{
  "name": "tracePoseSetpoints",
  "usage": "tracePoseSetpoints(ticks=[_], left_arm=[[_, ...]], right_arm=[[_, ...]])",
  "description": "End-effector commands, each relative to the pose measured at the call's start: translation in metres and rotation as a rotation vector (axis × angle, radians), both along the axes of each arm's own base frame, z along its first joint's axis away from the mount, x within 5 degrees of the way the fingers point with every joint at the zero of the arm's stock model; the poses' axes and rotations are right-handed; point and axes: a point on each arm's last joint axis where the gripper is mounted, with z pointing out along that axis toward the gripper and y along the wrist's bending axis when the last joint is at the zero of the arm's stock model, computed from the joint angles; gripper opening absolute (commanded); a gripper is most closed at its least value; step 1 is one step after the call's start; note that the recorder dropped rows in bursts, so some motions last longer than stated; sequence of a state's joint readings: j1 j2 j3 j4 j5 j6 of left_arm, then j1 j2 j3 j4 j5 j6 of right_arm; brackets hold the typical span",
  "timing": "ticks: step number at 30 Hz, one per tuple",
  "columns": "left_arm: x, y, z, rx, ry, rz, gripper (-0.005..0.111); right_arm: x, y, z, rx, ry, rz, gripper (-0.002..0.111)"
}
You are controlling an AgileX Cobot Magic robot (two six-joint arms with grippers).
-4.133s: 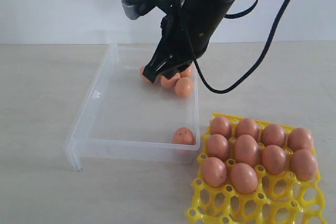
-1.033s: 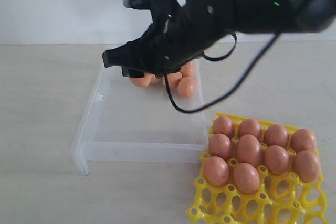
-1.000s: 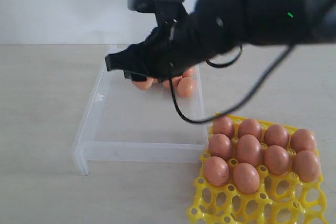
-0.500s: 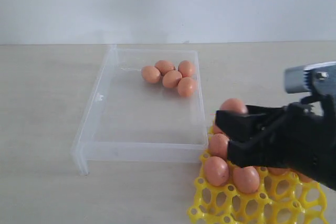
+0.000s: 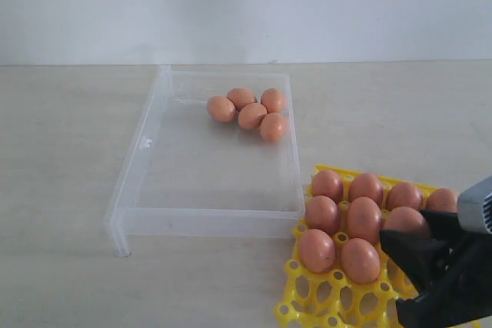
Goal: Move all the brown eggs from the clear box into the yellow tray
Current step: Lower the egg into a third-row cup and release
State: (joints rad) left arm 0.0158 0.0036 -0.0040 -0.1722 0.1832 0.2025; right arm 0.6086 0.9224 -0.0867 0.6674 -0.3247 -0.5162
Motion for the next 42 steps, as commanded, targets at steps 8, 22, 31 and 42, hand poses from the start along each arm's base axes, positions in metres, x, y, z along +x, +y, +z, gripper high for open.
tracePoseSetpoints(ticks=[8, 22, 31, 42], left_arm=[[0.0, 0.0, -0.001, 0.002, -0.002, -0.004, 0.004], [0.0, 0.0, -0.001, 0.002, -0.002, -0.004, 0.004], [0.0, 0.0, -0.001, 0.002, -0.002, -0.004, 0.004], [0.0, 0.0, -0.001, 0.002, -0.002, -0.004, 0.004]], right_arm=[[0.004, -0.005, 0.0, -0.04, -0.043, -0.047, 0.0], [0.01, -0.002, -0.038, -0.18, 0.193, -0.076, 0.0], [0.013, -0.004, -0.035, -0.142, 0.158, -0.129, 0.0], [0.013, -0.004, -0.035, -0.089, 0.177, -0.163, 0.055]])
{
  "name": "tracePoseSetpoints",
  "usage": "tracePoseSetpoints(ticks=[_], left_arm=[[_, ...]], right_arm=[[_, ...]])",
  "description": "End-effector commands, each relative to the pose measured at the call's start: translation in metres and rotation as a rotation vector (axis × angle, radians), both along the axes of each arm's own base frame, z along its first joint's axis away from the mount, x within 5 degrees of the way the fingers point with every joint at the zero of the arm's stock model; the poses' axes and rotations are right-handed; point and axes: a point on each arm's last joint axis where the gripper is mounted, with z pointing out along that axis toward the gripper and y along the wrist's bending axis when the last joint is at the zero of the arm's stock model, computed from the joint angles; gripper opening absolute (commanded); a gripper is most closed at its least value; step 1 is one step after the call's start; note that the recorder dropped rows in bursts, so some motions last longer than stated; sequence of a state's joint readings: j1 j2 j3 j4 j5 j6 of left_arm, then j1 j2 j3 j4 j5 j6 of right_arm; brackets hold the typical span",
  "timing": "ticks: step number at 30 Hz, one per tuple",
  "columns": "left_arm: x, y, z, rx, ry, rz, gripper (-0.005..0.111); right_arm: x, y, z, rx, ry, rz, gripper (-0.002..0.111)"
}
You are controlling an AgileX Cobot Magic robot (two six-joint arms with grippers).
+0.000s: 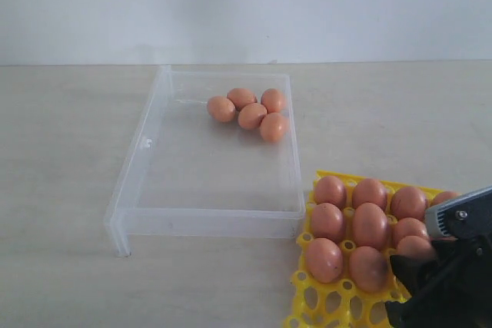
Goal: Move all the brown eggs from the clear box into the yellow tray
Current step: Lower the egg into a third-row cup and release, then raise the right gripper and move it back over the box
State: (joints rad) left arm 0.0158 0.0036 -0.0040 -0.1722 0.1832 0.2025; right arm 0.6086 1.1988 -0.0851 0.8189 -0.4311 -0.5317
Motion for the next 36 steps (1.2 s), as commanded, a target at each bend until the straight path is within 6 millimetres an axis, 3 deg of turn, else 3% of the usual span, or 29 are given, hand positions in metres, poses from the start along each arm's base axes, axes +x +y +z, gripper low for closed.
tracePoseSetpoints(ticks=[1, 11, 16, 18, 19, 20, 21, 25, 27, 29, 31, 33, 36], left_arm=[[0.0, 0.0, -0.001, 0.002, -0.002, -0.004, 0.004], [0.0, 0.0, -0.001, 0.002, -0.002, -0.004, 0.004], [0.0, 0.0, -0.001, 0.002, -0.002, -0.004, 0.004], [0.0, 0.0, -0.001, 0.002, -0.002, -0.004, 0.004], [0.0, 0.0, -0.001, 0.002, -0.002, -0.004, 0.004], [0.0, 0.0, -0.001, 0.002, -0.002, -0.004, 0.004], [0.0, 0.0, -0.001, 0.002, -0.002, -0.004, 0.004], [0.0, 0.0, -0.001, 0.002, -0.002, -0.004, 0.004], [0.0, 0.0, -0.001, 0.002, -0.002, -0.004, 0.004], [0.0, 0.0, -0.001, 0.002, -0.002, -0.004, 0.004], [0.0, 0.0, -0.001, 0.002, -0.002, -0.004, 0.004], [0.0, 0.0, -0.001, 0.002, -0.002, -0.004, 0.004], [0.0, 0.0, -0.001, 0.002, -0.002, -0.004, 0.004]], right_arm=[[0.0, -0.001, 0.0, 0.004, -0.005, -0.009, 0.058], [0.005, 0.0, 0.009, 0.027, -0.075, -0.033, 0.061], [0.022, 0.012, 0.053, 0.151, -0.247, -0.034, 0.06], [0.03, 0.019, 0.078, 0.217, -0.313, -0.022, 0.05], [0.037, 0.03, 0.097, 0.246, -0.311, 0.035, 0.031], [0.041, 0.039, 0.106, 0.232, -0.292, 0.098, 0.019], [0.05, 0.058, 0.123, 0.187, -0.253, 0.243, 0.0], [0.086, 0.11, 0.142, 0.204, -0.049, 0.471, 0.0], [0.11, 0.132, 0.14, 0.182, 0.071, 0.554, 0.0], [0.132, 0.145, 0.128, 0.016, 0.173, 0.644, 0.0], [0.144, 0.138, 0.12, -0.212, 0.274, 0.648, 0.0], [0.154, 0.114, 0.127, -0.481, 0.306, 0.509, 0.0], [0.179, 0.067, 0.155, -0.806, 0.132, 0.017, 0.0]])
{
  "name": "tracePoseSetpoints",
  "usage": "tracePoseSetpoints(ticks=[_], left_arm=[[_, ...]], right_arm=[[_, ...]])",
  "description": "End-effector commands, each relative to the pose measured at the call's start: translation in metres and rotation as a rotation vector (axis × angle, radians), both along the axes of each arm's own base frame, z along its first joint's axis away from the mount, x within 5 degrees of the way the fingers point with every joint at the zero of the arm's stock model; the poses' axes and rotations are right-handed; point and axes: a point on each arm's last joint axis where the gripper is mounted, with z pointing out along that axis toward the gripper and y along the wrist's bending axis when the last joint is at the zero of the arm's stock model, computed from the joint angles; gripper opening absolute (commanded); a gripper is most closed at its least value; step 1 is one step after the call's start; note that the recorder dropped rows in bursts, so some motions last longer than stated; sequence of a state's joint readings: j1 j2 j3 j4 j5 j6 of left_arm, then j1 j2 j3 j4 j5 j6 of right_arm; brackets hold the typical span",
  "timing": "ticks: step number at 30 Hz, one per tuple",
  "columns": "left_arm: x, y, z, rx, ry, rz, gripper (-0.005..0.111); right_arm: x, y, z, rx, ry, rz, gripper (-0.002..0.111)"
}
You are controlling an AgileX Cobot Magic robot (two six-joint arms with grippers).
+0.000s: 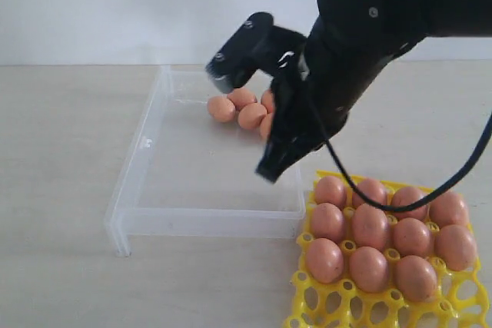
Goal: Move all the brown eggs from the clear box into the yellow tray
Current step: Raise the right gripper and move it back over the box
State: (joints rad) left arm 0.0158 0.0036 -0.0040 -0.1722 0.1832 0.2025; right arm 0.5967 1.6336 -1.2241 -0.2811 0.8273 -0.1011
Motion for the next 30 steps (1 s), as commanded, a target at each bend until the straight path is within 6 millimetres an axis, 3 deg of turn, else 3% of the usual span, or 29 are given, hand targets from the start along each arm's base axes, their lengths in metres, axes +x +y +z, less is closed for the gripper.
tracePoseSetpoints(ticks=[1, 3, 6, 8, 11, 14, 16, 20, 23, 27, 30], left_arm=[[0.0, 0.0, -0.001, 0.002, -0.002, -0.004, 0.004], [0.0, 0.0, -0.001, 0.002, -0.002, -0.004, 0.004], [0.0, 0.0, -0.001, 0.002, -0.002, -0.004, 0.004], [0.0, 0.0, -0.001, 0.002, -0.002, -0.004, 0.004], [0.0, 0.0, -0.001, 0.002, -0.002, -0.004, 0.004], [0.0, 0.0, -0.001, 0.002, -0.002, -0.004, 0.004], [0.0, 0.0, -0.001, 0.002, -0.002, -0.004, 0.004], [0.0, 0.0, -0.001, 0.002, -0.002, -0.004, 0.004], [0.0, 0.0, -0.001, 0.002, -0.002, -0.004, 0.004], [0.0, 0.0, -0.001, 0.002, -0.002, -0.004, 0.004], [0.0, 0.0, -0.001, 0.002, -0.002, -0.004, 0.004]], right_arm=[[0.029, -0.055, 0.035, -0.346, -0.345, -0.362, 0.0], [0.035, -0.061, 0.033, -0.308, -0.196, -0.363, 0.0], [0.049, -0.06, 0.021, -0.139, 0.164, -0.31, 0.0], [0.067, -0.043, 0.013, 0.01, 0.29, -0.183, 0.0], [0.075, -0.015, 0.008, 0.177, 0.365, 0.007, 0.0], [0.076, 0.009, 0.01, 0.284, 0.365, 0.211, 0.0], [0.083, 0.023, 0.015, 0.344, 0.237, 0.236, 0.0], [0.091, 0.043, 0.014, 0.295, 0.035, 0.344, 0.001], [0.096, 0.054, -0.002, 0.258, 0.006, 0.368, 0.014], [0.107, 0.063, -0.042, 0.237, 0.061, 0.33, 0.044], [0.119, 0.065, -0.064, 0.259, 0.042, 0.207, 0.046]])
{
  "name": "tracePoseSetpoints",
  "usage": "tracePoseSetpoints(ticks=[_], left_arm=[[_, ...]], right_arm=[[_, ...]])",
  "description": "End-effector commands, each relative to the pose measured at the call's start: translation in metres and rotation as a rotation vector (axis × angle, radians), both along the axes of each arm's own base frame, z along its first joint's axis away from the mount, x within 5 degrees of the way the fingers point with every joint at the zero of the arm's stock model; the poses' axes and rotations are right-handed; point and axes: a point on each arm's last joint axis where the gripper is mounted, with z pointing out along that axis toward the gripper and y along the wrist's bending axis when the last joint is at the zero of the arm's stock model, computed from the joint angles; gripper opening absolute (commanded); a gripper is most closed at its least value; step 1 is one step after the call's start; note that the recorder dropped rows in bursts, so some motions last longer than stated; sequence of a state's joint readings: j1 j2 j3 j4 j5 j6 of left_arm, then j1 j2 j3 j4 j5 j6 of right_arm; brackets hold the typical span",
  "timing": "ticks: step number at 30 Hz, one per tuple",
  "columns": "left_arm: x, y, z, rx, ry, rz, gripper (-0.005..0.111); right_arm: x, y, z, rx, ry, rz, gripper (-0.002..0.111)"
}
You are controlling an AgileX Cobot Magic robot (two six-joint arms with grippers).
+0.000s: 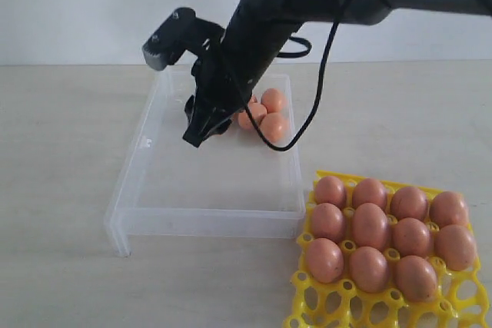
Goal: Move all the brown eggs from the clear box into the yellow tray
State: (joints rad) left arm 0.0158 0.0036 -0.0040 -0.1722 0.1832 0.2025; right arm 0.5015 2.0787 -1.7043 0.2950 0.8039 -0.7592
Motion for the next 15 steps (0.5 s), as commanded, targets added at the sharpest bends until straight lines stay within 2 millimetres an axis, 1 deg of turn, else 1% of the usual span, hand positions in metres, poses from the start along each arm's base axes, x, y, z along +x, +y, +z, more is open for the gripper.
tracePoseSetpoints(ticks=[1, 3, 4, 7, 9, 15], left_arm=[[0.0, 0.0, -0.001, 0.002, -0.002, -0.004, 0.004], [0.0, 0.0, -0.001, 0.002, -0.002, -0.004, 0.004], [0.0, 0.0, -0.001, 0.002, -0.002, -0.004, 0.004], [0.0, 0.0, -0.001, 0.002, -0.002, -0.004, 0.004], [0.0, 0.0, -0.001, 0.002, -0.002, -0.004, 0.004], [0.0, 0.0, -0.001, 0.002, -0.002, -0.004, 0.004]], right_arm=[[0.019, 0.002, -0.029, 0.02, -0.033, -0.156, 0.046], [0.028, 0.002, -0.036, 0.033, -0.089, -0.215, 0.046], [0.032, 0.001, -0.039, 0.022, -0.123, -0.217, 0.046], [0.041, 0.0, -0.047, -0.026, -0.226, -0.182, 0.046], [0.044, 0.0, -0.051, -0.055, -0.265, -0.156, 0.046], [0.047, 0.001, -0.061, -0.053, -0.281, -0.151, 0.046]])
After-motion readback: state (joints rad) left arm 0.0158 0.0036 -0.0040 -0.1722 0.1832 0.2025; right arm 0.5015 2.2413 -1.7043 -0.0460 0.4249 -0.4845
